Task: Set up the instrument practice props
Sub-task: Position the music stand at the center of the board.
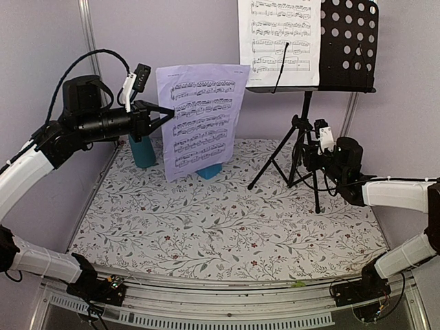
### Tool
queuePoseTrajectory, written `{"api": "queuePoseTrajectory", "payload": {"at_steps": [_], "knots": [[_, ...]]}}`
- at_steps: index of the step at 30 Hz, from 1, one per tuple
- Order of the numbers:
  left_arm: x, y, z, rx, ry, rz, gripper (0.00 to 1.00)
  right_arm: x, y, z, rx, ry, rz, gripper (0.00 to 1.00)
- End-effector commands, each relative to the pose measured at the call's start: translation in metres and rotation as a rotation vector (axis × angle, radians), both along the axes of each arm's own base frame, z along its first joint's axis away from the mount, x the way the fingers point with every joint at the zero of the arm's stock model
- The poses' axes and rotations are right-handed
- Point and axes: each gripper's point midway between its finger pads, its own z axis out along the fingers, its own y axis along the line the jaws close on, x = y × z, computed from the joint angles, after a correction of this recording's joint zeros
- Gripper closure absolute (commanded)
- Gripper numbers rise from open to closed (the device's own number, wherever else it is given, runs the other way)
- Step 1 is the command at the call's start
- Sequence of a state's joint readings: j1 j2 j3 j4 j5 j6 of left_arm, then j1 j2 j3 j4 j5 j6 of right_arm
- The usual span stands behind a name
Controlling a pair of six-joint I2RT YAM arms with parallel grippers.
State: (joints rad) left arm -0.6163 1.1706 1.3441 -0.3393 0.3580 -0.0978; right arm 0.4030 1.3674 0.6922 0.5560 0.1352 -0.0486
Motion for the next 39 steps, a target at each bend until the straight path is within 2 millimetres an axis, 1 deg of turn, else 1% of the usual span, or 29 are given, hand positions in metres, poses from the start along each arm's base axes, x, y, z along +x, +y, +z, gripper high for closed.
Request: {"api": "queuePoseTrajectory", "payload": {"at_steps": [1,6,7,9,12,14,18,24,27,33,39], "knots": [[-0.004,0.009,0.016,-0.012,-0.033,0.007,1.0,0.003,0.004,0.008,0.002,-0.018,0.024,0.62],[-0.003,0.009,0.016,-0.01,-0.034,0.009,1.0,0.0,0.008,0.002,0.002,-0.005,0.055,0.78],[-0.003,0.009,0.016,-0.009,-0.033,0.009,1.0,-0.002,0.01,0.002,0.003,-0.004,0.065,0.84],[-0.003,0.009,0.016,-0.008,-0.033,0.008,1.0,-0.004,0.012,0.0,0.005,0.002,0.084,0.92],[-0.003,0.009,0.017,-0.008,-0.036,0.009,1.0,-0.007,0.016,-0.003,0.008,0.014,0.112,0.98],[-0.003,0.009,0.017,-0.008,-0.036,0.011,1.0,-0.009,0.019,-0.004,0.008,0.02,0.131,1.0],[-0.002,0.01,0.017,-0.006,-0.037,0.015,1.0,-0.013,0.026,-0.008,0.012,0.031,0.176,1.0],[0.0,0.017,0.022,-0.01,-0.052,0.056,1.0,-0.024,0.044,-0.008,0.054,0.057,0.293,1.0],[0.006,0.029,0.027,-0.014,-0.066,0.132,1.0,-0.029,0.05,-0.008,0.1,0.085,0.327,1.0],[0.027,0.077,0.041,-0.038,-0.09,0.41,1.0,-0.036,0.059,-0.008,0.148,0.117,0.357,1.0],[0.037,0.112,0.051,-0.07,-0.086,0.564,1.0,-0.045,0.071,-0.005,0.168,0.131,0.38,1.0]]}}
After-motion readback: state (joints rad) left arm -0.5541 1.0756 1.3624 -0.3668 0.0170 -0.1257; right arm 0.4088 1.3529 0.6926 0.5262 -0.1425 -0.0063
